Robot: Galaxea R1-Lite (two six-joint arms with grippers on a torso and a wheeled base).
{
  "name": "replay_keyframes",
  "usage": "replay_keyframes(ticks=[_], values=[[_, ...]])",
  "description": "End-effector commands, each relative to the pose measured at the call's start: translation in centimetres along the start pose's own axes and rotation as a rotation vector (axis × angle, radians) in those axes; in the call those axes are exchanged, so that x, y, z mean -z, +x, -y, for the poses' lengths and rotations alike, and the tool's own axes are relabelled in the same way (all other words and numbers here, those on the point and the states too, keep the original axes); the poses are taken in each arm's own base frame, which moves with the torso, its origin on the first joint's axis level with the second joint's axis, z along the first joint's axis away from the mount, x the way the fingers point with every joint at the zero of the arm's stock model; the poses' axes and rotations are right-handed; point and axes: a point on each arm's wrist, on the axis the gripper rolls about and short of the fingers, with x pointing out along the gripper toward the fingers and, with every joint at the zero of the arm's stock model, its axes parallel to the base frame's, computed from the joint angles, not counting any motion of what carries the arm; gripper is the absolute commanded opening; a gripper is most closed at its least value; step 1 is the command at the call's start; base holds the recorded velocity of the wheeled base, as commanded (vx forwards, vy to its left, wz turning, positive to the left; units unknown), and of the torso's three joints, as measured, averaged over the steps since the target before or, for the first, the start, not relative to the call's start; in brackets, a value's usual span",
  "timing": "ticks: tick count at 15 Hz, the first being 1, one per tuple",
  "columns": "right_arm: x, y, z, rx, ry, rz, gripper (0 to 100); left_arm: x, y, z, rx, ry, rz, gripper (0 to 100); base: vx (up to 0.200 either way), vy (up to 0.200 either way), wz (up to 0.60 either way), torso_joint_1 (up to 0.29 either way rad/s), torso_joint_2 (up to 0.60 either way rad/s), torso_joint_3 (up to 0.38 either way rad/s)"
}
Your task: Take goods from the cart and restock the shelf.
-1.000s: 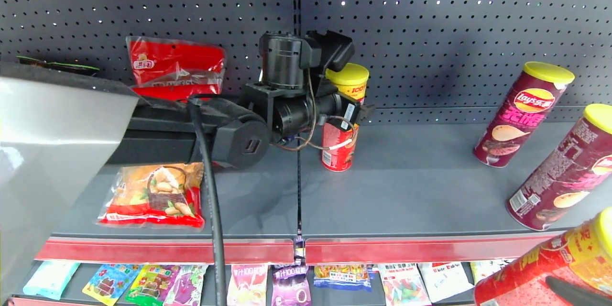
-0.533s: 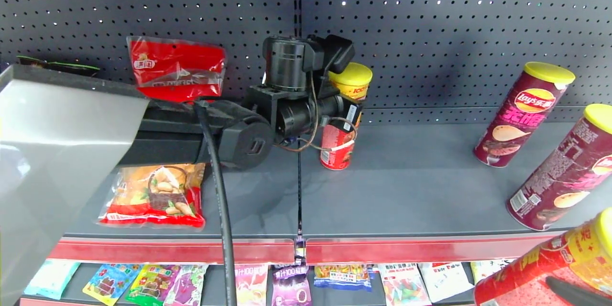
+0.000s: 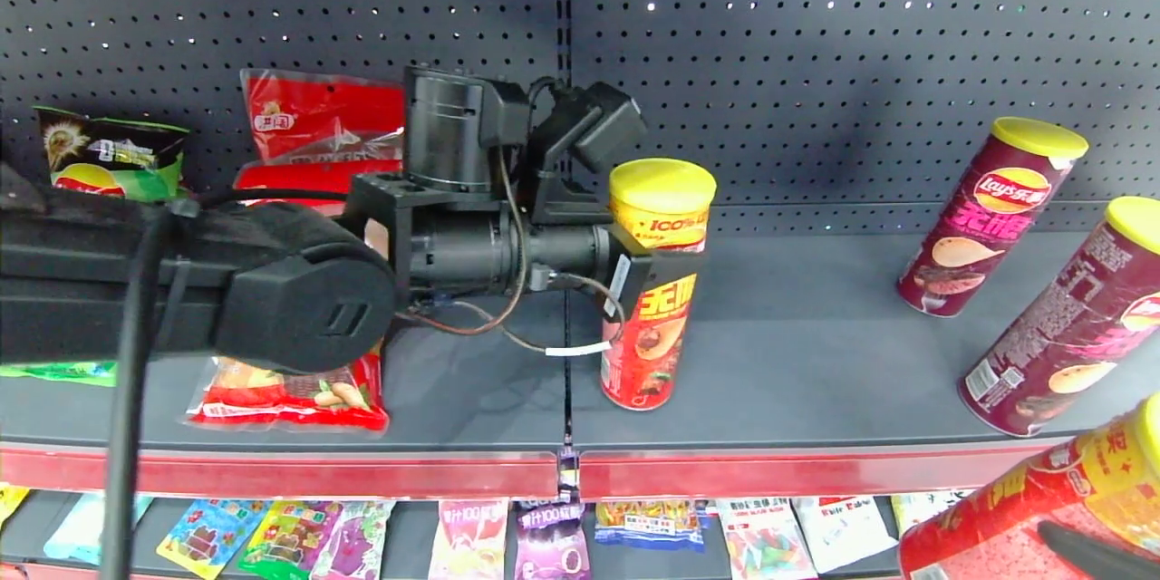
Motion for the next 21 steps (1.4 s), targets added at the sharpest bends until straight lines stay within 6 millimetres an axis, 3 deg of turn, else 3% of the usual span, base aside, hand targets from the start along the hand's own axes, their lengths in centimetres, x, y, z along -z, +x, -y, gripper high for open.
replay_keyframes(ticks=[1, 5, 9, 21], values=[[0.0, 0.0, 0.0, -0.003, -0.001, 0.002, 0, -0.5, -2.8, 0.5, 0.083, 0.047, 0.029, 0, 0.0, 0.0, 0.0, 0.0, 0.0, 0.0], [0.1, 0.0, 0.0, -0.004, 0.0, -0.004, 0, -0.3, -3.0, 0.4, 0.194, 0.063, 0.045, 0, 0.0, 0.0, 0.0, 0.0, 0.0, 0.0], [0.0, 0.0, 0.0, -0.001, -0.002, -0.003, 0, 1.0, -3.0, -1.4, 0.252, 0.133, 0.049, 0, 0.0, 0.0, 0.0, 0.0, 0.0, 0.0], [0.2, -0.1, -0.1, -0.001, -0.002, -0.002, 0, 2.2, -2.0, -1.5, 0.322, 0.119, 0.041, 0, 0.0, 0.0, 0.0, 0.0, 0.0, 0.0]])
